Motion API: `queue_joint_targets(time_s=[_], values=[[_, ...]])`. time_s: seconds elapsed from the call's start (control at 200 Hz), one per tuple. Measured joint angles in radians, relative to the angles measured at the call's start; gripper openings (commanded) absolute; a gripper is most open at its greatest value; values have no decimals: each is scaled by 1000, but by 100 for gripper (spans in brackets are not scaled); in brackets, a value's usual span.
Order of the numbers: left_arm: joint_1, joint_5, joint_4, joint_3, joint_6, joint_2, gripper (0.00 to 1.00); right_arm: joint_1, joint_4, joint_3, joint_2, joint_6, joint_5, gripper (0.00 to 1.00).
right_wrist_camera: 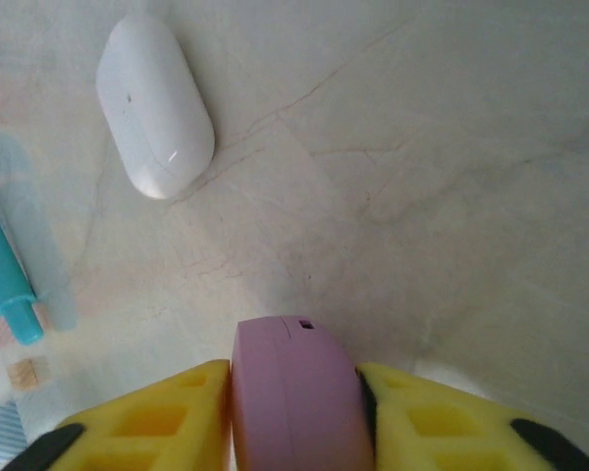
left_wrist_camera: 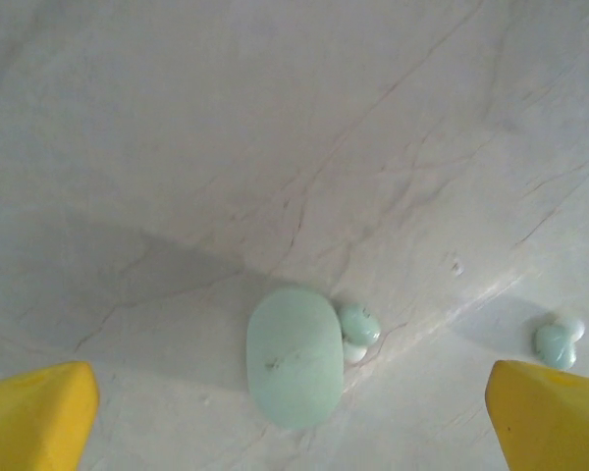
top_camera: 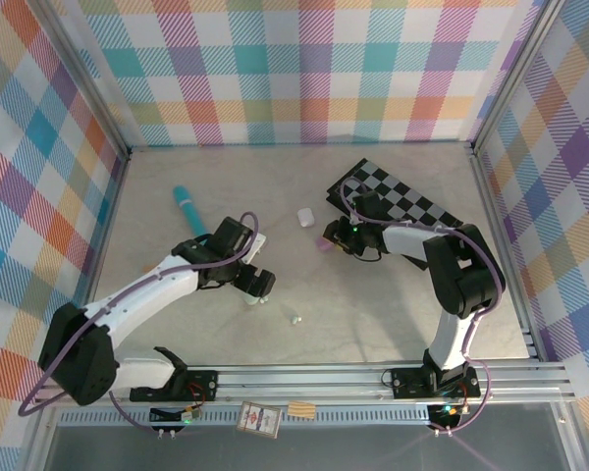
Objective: Insert the wireless bluetooth earbuds into the charging case
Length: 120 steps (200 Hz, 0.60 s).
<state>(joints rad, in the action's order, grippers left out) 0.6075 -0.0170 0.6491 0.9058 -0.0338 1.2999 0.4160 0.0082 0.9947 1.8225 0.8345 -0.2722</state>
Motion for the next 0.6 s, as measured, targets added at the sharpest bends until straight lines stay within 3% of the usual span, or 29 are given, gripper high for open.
queue_joint_targets(time_s=[0.145, 0.27, 0.43, 0.6], values=[[6, 18, 74, 39, -7, 53, 95, 0, -59, 2, -30, -40, 56, 63], [16, 18, 111, 67, -11, 122, 81, 0, -116, 2, -114, -84, 107, 66], [42, 19, 139, 90, -15, 225, 78, 0, -179, 2, -241, -143, 180, 67], [49, 26, 163, 113, -19, 315, 69, 0, -224, 2, -314, -184, 232, 67]])
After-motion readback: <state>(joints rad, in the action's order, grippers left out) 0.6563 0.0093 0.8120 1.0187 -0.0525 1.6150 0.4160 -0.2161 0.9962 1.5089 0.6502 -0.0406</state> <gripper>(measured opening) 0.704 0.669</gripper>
